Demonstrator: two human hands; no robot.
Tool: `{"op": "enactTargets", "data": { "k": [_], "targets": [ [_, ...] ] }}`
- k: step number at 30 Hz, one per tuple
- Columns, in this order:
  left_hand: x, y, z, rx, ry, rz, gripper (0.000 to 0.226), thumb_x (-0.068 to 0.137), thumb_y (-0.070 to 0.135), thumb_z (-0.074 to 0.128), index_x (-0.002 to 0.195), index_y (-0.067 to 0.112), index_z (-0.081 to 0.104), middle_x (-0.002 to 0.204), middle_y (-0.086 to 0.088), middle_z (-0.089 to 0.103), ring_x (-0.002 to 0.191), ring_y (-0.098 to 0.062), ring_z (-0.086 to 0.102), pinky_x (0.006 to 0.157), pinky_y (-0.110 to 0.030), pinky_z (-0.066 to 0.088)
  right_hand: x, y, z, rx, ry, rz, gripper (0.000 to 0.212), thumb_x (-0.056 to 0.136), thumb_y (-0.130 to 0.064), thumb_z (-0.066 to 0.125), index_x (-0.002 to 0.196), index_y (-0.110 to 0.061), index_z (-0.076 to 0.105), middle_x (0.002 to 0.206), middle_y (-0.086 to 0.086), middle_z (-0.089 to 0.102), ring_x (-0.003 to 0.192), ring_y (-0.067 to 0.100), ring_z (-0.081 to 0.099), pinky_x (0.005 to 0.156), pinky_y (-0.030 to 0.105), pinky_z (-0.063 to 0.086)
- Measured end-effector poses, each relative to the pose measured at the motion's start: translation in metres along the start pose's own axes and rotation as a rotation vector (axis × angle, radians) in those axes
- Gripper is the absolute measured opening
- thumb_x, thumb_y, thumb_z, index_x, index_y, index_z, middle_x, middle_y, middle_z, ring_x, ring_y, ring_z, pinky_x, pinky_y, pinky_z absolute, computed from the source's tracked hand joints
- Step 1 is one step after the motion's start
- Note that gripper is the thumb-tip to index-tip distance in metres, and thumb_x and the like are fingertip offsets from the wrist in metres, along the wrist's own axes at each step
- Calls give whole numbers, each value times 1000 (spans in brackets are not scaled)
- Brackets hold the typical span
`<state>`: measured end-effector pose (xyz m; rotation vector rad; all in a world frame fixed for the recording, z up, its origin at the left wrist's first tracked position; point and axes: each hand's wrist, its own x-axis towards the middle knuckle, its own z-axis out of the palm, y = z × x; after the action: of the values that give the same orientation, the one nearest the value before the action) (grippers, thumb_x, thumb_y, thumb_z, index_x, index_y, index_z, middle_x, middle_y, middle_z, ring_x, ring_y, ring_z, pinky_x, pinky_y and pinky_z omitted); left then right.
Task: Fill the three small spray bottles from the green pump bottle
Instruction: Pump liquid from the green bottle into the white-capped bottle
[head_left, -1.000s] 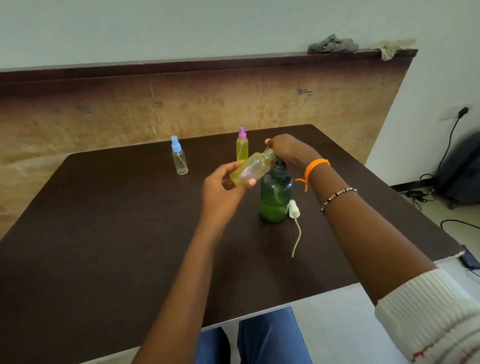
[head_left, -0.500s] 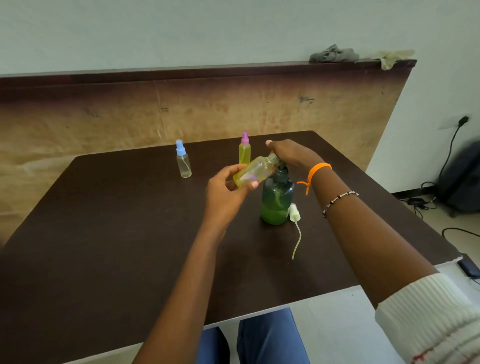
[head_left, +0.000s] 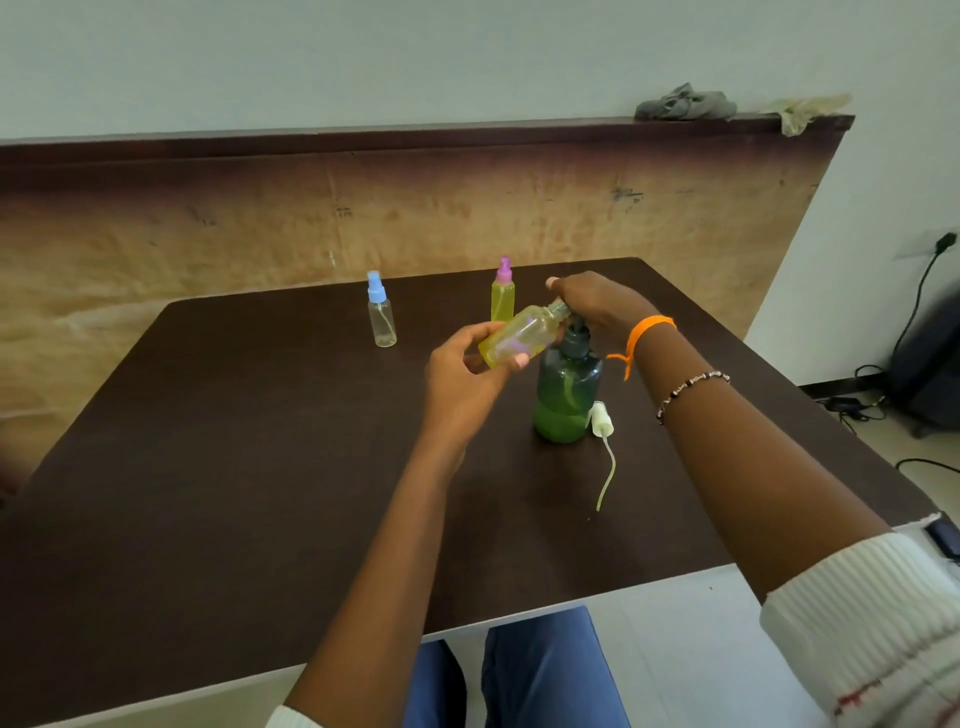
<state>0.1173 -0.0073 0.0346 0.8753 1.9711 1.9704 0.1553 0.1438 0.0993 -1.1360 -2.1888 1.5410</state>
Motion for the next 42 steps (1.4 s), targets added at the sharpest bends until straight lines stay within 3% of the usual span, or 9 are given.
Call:
{"op": "enactTargets", "data": {
  "k": [6, 11, 15, 20, 30, 33, 37, 40, 42],
  "targets": [
    [-1, -9, 3, 3, 5, -17, 32, 78, 17, 74, 107, 26, 65, 98, 12, 68, 78, 5, 59, 71, -13, 49, 5, 11, 6, 5, 52, -15, 35, 96, -24, 40, 66, -9, 49, 61, 10, 53, 60, 23, 52, 79, 39, 47],
    [-4, -15, 7, -37, -3, -34, 27, 78, 15, 74, 101, 27, 65, 97, 7, 70, 83, -6, 62, 79, -28, 52, 5, 9, 5, 24, 72, -18, 35, 97, -17, 40, 63, -11, 47, 61, 6, 48, 53, 17, 45, 56, 28, 39],
    [-2, -10, 5, -47, -5, -20, 28, 78, 14, 74, 97, 33, 64, 98, 7, 70, 84, -7, 62, 78, -26, 52, -2, 5, 5, 59, 13, 5, 35, 96, -23, 42, 65, -9, 48, 58, 10, 51, 53, 23, 49, 65, 34, 46],
    [-2, -2, 2, -55, -12, -8, 30, 78, 12, 74, 104, 25, 64, 97, 8, 69, 75, 4, 60, 68, -11, 48, -5, 1, 0, -1, -28, -13, 37, 97, -26, 42, 65, -9, 48, 57, 9, 50, 51, 19, 46, 55, 27, 39],
    [-2, -8, 2, -18, 3, -19, 33, 77, 14, 75, 104, 27, 65, 98, 8, 70, 80, 0, 60, 70, -15, 48, 1, 6, 7, -1, 51, 6, 36, 97, -18, 37, 65, -8, 50, 63, 10, 52, 60, 22, 48, 77, 37, 42],
    [-2, -2, 0, -18, -2, -7, 35, 77, 13, 76, 108, 24, 65, 101, 7, 70, 85, 0, 62, 70, -12, 47, -3, 2, 4, 1, 17, 19, 36, 98, -22, 38, 67, -9, 49, 62, 10, 52, 58, 22, 49, 70, 35, 45],
    [0, 3, 1, -10, -18, 12, 38, 76, 12, 76, 112, 19, 64, 102, 7, 69, 86, 1, 62, 69, -8, 47, -3, -1, -2, -23, -39, 21, 35, 100, -24, 39, 68, -10, 47, 58, 6, 51, 45, 14, 51, 45, 16, 43],
    [2, 0, 2, -7, -14, 12, 38, 77, 11, 75, 111, 22, 64, 104, 7, 68, 90, 1, 61, 72, -10, 47, 3, 5, -1, -10, 25, 4, 33, 99, -20, 36, 67, -17, 45, 67, 3, 48, 56, 14, 47, 59, 25, 44],
    [1, -3, 3, 5, -7, 13, 37, 77, 11, 75, 110, 24, 64, 105, 7, 68, 91, -1, 61, 74, -11, 47, 4, 8, 2, 36, 86, 17, 36, 99, -13, 33, 65, -25, 34, 70, -5, 36, 60, 6, 35, 60, 18, 34]
  ]
}}
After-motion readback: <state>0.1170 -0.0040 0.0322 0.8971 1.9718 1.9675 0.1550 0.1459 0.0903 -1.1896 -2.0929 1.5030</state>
